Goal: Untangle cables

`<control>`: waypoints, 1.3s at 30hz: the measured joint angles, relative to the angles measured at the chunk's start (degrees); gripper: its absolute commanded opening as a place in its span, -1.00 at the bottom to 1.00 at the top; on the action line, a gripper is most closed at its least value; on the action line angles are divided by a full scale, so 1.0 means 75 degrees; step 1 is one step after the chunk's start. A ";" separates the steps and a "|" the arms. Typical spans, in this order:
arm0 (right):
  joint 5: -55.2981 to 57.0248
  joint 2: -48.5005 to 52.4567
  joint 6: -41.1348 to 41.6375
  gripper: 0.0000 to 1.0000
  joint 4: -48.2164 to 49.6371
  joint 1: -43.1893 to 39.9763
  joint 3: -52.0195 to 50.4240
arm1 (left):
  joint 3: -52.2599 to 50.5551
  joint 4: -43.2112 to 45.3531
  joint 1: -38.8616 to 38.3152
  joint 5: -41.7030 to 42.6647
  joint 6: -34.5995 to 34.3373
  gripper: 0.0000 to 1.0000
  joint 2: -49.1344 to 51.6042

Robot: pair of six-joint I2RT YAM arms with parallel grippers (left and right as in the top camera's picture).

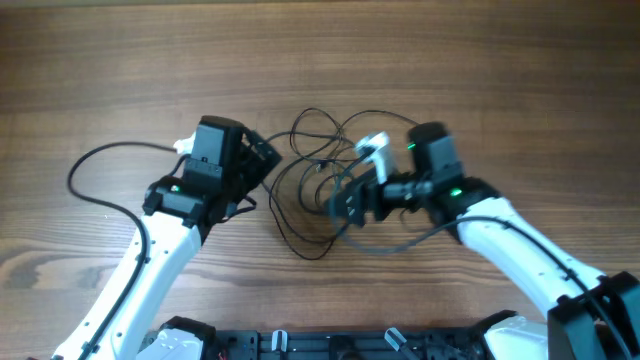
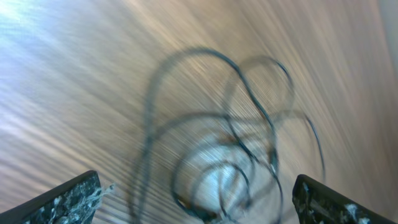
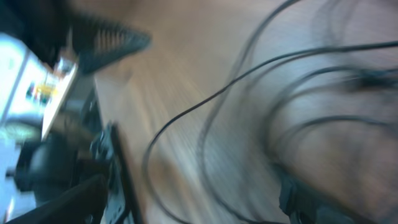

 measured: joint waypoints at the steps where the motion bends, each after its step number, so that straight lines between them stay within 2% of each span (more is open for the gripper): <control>1: 0.0102 0.0000 -0.0041 0.71 -0.0003 0.0341 0.0003 | 0.0003 -0.0195 0.0114 -0.0175 -0.0178 1.00 0.0000; 4: 0.0711 0.0000 -0.0181 0.69 -0.0035 0.1224 0.0003 | 0.0000 -0.0737 0.0478 -0.0487 -0.0597 1.00 0.0000; 8: 0.2171 0.0000 -0.0224 0.63 -0.0020 0.2200 0.0003 | 0.0000 -0.0793 0.0851 -0.0650 -0.0825 1.00 0.0000; 13: 0.3535 0.0271 -0.0513 0.42 0.0533 0.3241 0.0003 | 0.0000 -0.0790 0.0860 -0.0699 -0.0895 1.00 0.0000; 17: 0.4097 0.0443 -0.0536 0.33 0.1131 0.3395 0.0000 | 0.0000 -0.0807 0.0860 -0.0702 -0.0895 1.00 0.0000; 19: 0.4217 0.0711 -0.0539 0.04 0.1533 0.3471 0.0006 | 0.0000 -0.0804 0.0860 -0.0699 -0.0898 1.00 0.0000; 20: 0.4266 0.0857 -0.0551 0.00 0.1574 0.3515 0.0006 | 0.0000 -0.0810 0.0860 -0.0702 -0.0912 1.00 0.0000; 30: 0.4357 0.1078 -0.0624 -0.01 0.1559 0.3771 0.0006 | 0.0000 -0.0807 0.0860 -0.0702 -0.0924 1.00 0.0000; 33: 0.4389 0.1081 -0.0641 -0.73 0.1492 0.3771 0.0006 | 0.0000 -0.0807 0.0860 -0.0702 -0.0927 1.00 0.0000; 34: 0.4395 0.1081 -0.0656 -0.92 0.1480 0.3774 0.0006 | 0.0000 -0.0807 0.0860 -0.0702 -0.0930 1.00 0.0000; 39: 0.4470 0.1081 -0.0469 -0.91 0.1457 0.3774 0.0012 | 0.0000 -0.0807 0.0860 -0.0702 -0.0947 1.00 0.0000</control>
